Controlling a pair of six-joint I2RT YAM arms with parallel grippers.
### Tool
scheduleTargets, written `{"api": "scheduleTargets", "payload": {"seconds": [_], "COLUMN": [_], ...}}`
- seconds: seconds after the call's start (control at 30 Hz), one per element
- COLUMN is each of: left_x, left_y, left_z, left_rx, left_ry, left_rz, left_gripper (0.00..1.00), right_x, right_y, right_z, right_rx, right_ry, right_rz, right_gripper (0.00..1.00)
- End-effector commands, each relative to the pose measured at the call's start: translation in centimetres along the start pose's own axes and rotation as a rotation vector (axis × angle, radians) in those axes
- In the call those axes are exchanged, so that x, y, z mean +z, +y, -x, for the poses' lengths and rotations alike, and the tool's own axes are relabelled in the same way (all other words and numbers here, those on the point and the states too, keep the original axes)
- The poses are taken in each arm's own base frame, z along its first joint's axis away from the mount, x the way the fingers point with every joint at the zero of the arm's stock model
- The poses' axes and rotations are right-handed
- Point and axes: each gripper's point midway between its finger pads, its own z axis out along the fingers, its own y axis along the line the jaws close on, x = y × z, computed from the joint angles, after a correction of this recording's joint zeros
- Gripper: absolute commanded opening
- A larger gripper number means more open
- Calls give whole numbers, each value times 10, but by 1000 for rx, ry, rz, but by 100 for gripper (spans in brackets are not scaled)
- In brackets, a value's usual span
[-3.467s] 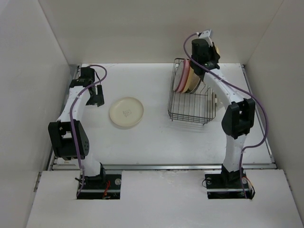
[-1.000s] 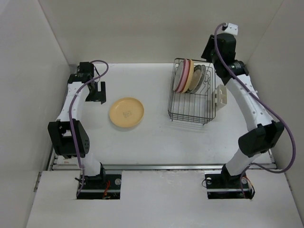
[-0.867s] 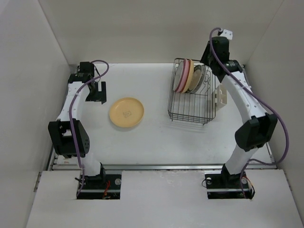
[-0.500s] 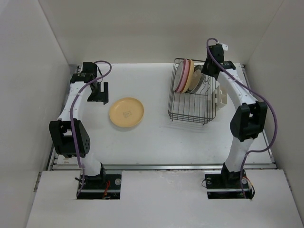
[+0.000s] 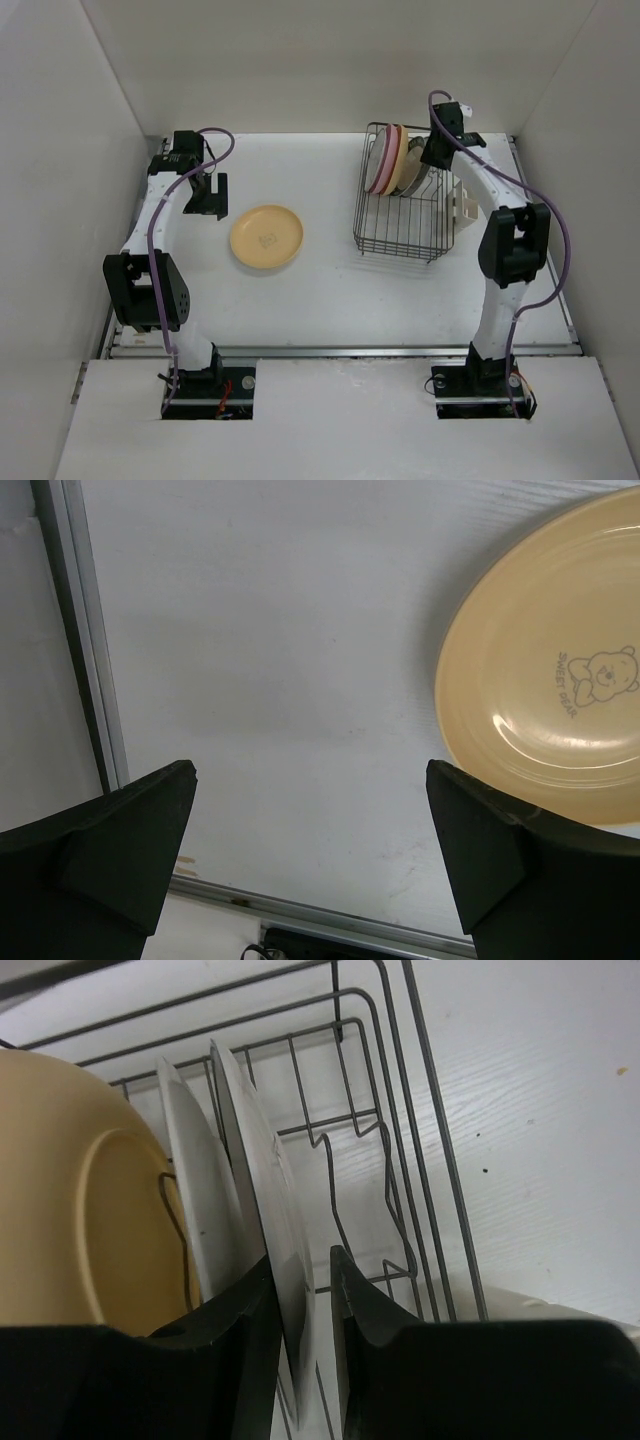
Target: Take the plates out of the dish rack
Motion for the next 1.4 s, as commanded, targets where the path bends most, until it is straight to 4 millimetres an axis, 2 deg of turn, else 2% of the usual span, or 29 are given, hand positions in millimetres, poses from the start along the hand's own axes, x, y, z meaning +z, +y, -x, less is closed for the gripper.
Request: {"api": "scheduleTargets", "payload": {"seconds": [0.0,0.07,0.1,0.17,0.2,0.27,0.4,0.5,0.67,0.73,0.87,0.9,0.97,1.0,1.03,1.07,1.1,1.13,1.17,1.2,1.27,1.3,1.37], "left_x": [-8,-8,-8,-8,-8,-8,-8,-10,-11,-13,-15,-17,-20,-29,-39,-57,-70,-98,-110,-121,-141,-140,-138], "left_y": [3,3,3,3,3,3,3,3,0,2,0,-3,-12,-20,-48,-63,-80,-111,-123,-132,-149,-153,-157], "left_z": [-2,-2,-2,-2,-2,-2,-2,1,-1,2,5,8,12,16,16,20,20,20,21,21,26,30,36], "left_rx": [10,10,10,10,10,10,10,9,19,17,32,30,43,51,83,101,122,150,160,159,145,115,94], "left_ry": [-8,-8,-8,-8,-8,-8,-8,-17,-9,-18,-29,-39,-51,-81,-98,-140,-161,-192,-208,-216,-233,-211,-205], "left_rz": [10,10,10,10,10,10,10,10,6,15,11,-7,-64,-123,-294,-400,-514,-736,-830,-910,-1064,-1096,-1116], "left_gripper": [100,100,100,100,100,100,100,100,100,100,100,100,100,100,100,100,100,100,100,100,100,100,100], "right_x": [2,2,-2,-12,-13,-33,-62,-79,-109,-133,-164,-164,-178,-181,-186,-186,-201,-206,-212,-227,-240,-246,-255], "right_y": [6,12,13,9,9,0,-3,-12,-36,-50,-61,-61,-60,-57,-46,-18,-4,16,33,75,112,143,167], "right_z": [16,20,25,38,39,61,86,98,121,136,156,156,160,162,162,158,161,159,157,146,129,106,85], "right_rx": [37,18,19,8,-11,-38,-85,-147,-206,-174,-149,-149,-143,-132,-130,-150,-141,-122,-115,-138,-116,-152,-148], "right_ry": [-35,-29,-33,-64,-76,-153,-252,-313,-396,-452,-516,-516,-533,-540,-548,-546,-566,-569,-568,-554,-517,-479,-432], "right_rz": [29,53,55,16,-5,-63,-136,-238,-418,-474,-494,-494,-480,-454,-399,-256,-150,-34,83,344,589,772,913], "right_gripper": [30,25,12,0,0,0,0,0,0,0,0,0,0,0,0,0,0,0,0,0,0,0,0]}}
